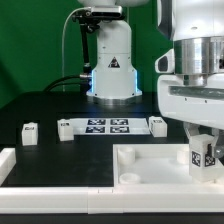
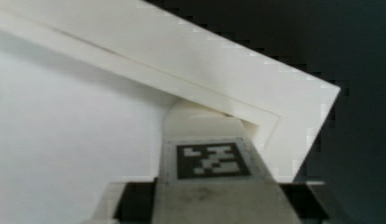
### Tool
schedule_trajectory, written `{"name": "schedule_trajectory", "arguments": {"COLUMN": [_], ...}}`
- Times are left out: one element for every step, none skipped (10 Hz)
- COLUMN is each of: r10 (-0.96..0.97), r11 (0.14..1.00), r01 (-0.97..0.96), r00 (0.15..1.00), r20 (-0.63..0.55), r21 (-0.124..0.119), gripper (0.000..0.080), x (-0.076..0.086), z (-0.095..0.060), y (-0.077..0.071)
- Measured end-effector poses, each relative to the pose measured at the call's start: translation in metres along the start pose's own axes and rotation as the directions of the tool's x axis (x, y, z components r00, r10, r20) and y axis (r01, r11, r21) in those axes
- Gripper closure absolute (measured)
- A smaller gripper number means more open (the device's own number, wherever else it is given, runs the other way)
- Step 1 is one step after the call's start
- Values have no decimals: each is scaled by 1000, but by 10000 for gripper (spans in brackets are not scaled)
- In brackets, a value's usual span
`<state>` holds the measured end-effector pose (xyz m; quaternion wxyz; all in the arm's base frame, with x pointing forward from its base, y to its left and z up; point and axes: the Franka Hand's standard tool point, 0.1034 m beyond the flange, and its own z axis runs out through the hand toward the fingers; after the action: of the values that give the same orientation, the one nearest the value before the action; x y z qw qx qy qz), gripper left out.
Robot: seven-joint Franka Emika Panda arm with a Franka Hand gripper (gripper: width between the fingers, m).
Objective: Assemble one leg
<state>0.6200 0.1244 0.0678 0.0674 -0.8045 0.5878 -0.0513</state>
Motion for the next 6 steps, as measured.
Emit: {"name": "schedule_trajectory", "arguments": {"r10": [119,145,133,82,38,-90], "r11": [993,989,991,997,999,996], "r01": [-119,-145,-134,-82,-38,90], "r00": [993,989,991,997,999,996], "r20": [5,8,8,8,7,4], "r21": [2,3,3,3,4,7], "gripper": [508,508,443,443,308,308], "x": [-1,-1,-1,-1,-1,-1], "z": [0,0,0,0,0,0], "y": [0,0,0,0,-1,-1]}}
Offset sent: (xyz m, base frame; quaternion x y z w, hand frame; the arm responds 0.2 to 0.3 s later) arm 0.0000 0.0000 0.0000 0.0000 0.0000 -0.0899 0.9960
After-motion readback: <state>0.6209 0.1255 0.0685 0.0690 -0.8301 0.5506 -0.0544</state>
